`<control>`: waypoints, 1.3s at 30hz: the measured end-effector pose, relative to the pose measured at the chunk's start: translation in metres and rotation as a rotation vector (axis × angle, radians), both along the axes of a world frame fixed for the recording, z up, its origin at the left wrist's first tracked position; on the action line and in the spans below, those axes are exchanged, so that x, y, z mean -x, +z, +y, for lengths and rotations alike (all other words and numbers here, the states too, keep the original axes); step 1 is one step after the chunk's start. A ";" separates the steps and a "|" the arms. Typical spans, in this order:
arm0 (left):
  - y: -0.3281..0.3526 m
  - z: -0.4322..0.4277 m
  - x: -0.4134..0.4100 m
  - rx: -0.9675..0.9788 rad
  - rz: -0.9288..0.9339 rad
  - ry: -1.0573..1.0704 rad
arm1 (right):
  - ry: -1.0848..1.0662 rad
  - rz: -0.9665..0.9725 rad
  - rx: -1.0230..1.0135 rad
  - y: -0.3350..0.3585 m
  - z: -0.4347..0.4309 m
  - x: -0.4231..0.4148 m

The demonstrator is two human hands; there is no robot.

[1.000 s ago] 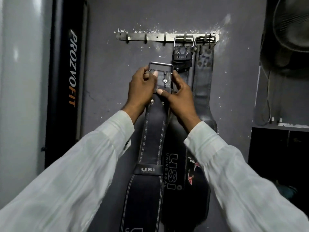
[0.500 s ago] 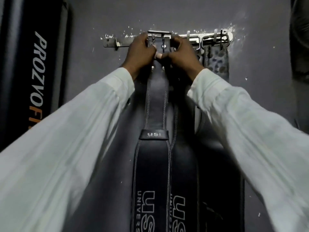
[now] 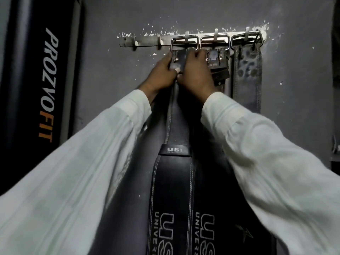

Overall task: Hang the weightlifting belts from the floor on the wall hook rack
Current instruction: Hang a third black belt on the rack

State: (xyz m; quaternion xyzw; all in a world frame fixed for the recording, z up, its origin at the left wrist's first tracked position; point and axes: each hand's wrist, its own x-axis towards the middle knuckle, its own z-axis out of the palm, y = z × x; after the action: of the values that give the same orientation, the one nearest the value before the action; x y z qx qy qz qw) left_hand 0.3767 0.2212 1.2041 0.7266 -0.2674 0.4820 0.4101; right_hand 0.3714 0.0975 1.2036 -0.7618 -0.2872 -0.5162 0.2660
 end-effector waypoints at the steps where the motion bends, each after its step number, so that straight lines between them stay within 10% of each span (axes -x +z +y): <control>1: -0.009 -0.003 0.008 0.018 0.014 -0.032 | -0.015 -0.026 -0.001 -0.010 0.002 0.000; 19: -0.234 0.001 0.044 0.305 0.498 -0.258 | 0.353 0.673 -0.254 -0.225 -0.031 0.030; 27: -0.247 -0.021 0.050 0.305 0.387 0.137 | 0.083 0.634 -0.386 -0.259 -0.019 0.044; 32: -0.286 -0.002 0.052 0.314 0.531 -0.176 | 0.131 0.757 -0.304 -0.285 -0.023 0.043; 39: -0.322 -0.007 0.051 0.306 0.490 -0.051 | 0.080 0.723 -0.363 -0.325 -0.026 0.044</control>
State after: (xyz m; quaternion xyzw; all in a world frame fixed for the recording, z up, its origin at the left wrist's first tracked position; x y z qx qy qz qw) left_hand 0.3257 0.2141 0.8819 0.7441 -0.1027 0.3164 0.5794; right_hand 0.3273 0.0719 0.8789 -0.8230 -0.1086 -0.2469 0.4999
